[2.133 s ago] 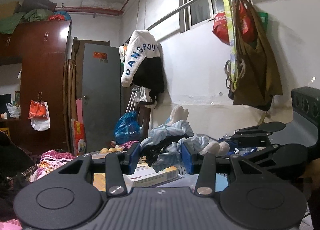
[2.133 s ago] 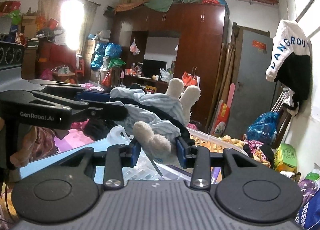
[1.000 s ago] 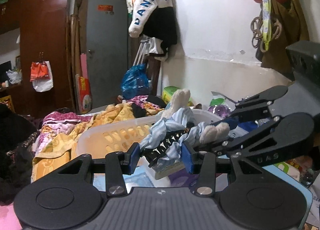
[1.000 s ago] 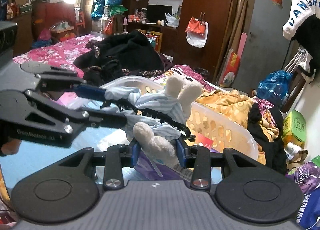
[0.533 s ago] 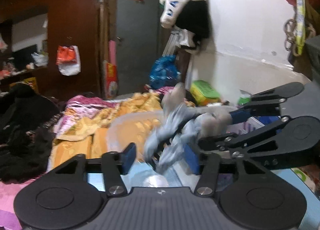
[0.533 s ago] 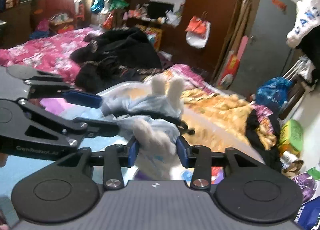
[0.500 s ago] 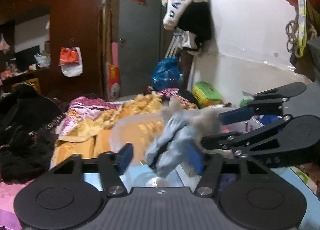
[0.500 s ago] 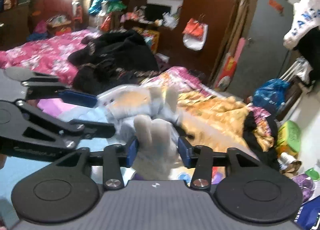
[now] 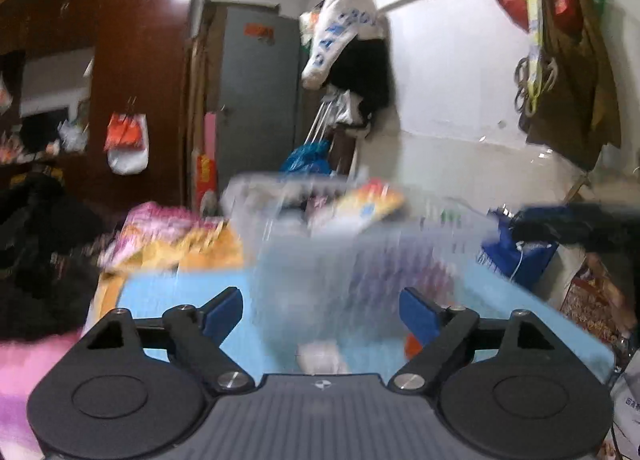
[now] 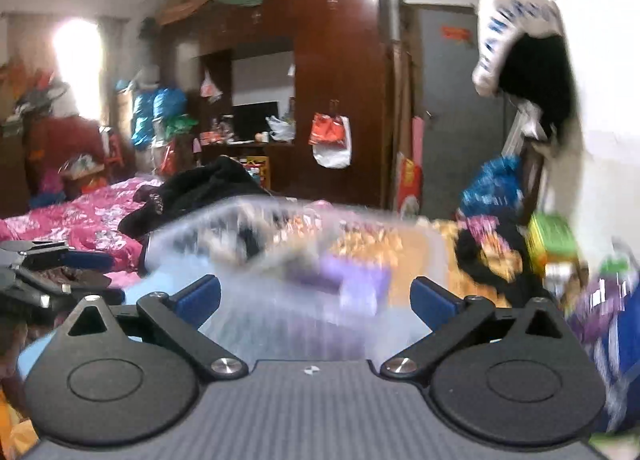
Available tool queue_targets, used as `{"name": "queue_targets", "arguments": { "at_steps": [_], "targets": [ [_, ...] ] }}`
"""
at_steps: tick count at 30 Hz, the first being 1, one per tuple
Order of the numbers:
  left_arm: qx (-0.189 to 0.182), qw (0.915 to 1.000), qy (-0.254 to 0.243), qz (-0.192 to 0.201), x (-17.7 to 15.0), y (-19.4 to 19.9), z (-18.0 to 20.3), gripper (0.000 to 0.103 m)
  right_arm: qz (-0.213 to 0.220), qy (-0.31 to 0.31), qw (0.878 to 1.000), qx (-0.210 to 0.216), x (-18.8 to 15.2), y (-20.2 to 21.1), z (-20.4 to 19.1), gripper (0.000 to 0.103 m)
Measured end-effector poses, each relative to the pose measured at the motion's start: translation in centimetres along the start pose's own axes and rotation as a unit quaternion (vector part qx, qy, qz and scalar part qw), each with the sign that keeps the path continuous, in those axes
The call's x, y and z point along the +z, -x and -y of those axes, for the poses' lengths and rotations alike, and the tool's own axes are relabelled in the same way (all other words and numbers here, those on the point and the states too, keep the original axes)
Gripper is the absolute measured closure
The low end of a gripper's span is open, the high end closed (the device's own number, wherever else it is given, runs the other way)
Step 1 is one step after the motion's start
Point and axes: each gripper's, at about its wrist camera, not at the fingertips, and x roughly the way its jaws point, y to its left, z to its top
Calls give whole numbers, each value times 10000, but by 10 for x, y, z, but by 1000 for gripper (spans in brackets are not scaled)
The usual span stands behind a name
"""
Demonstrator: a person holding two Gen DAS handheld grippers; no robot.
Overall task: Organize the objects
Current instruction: 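Open both tools over the basket and pull them back, then grasp the clear plastic bag with both tools, then carry the plastic bag with both tools over the basket and release it inside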
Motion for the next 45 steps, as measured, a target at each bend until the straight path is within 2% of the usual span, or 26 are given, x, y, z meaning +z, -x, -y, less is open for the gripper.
{"name": "queue_targets", "arguments": {
  "at_steps": [2,5,10,13,15,18,20,21,22,23,26,30,31,32,34,37,40,45],
  "targets": [
    [-90,9995,252,-175,-17,-2,-9,15,-126,-135,9998,61,-35,7,-1,0],
    [-300,9973,517,-424,-35,-11,-21,15,-209,-105,9997,100,-64,16,-7,0],
    [-408,9962,574,-510,-54,-13,-28,15,-197,-222,9995,49,-83,11,-11,0],
    [-432,9951,723,-516,-62,-14,-33,15,-355,-340,9986,183,-93,0,-9,0],
    [-575,9936,769,-600,-62,-18,-32,15,-298,-274,9991,123,-99,1,-14,1],
    [-513,9949,610,-611,-65,-21,-24,15,-259,-95,9995,165,-106,4,-22,6],
    [-579,9948,541,-638,-65,-22,-19,17,-191,72,9997,158,-108,5,-27,17],
    [-604,9948,511,-635,-66,-21,-16,19,-163,121,9997,152,-110,5,-30,18],
    [-619,9950,462,-630,-67,-21,-12,27,-131,147,9996,186,-112,6,-31,21],
    [-614,9954,401,-625,-67,-21,-9,40,-113,153,9996,207,-113,6,-31,25],
    [-509,9962,406,-578,-70,-21,-4,60,-69,167,9996,232,-114,6,-31,32],
    [-541,9962,483,-482,-75,-16,-9,66,-56,213,9992,325,-114,8,-32,40],
    [-554,9962,481,-466,-75,-15,-9,68,-47,219,9991,362,-114,9,-33,48],
    [-549,9964,477,-439,-75,-14,-9,74,-39,227,9989,415,-114,10,-33,60],
    [-535,9965,496,-399,-76,-13,-10,80,-51,268,9986,462,-113,10,-35,73],
    [-567,9965,519,-319,-78,-10,-13,87,-34,257,9983,518,-114,13,-36,81],
    [-607,9962,603,-179,-80,-7,-17,95,-7,300,9983,498,-114,15,-37,83],
    [-719,9958,571,17,-83,0,-20,97,154,440,9978,472,-111,23,-41,85]
  ]
}}
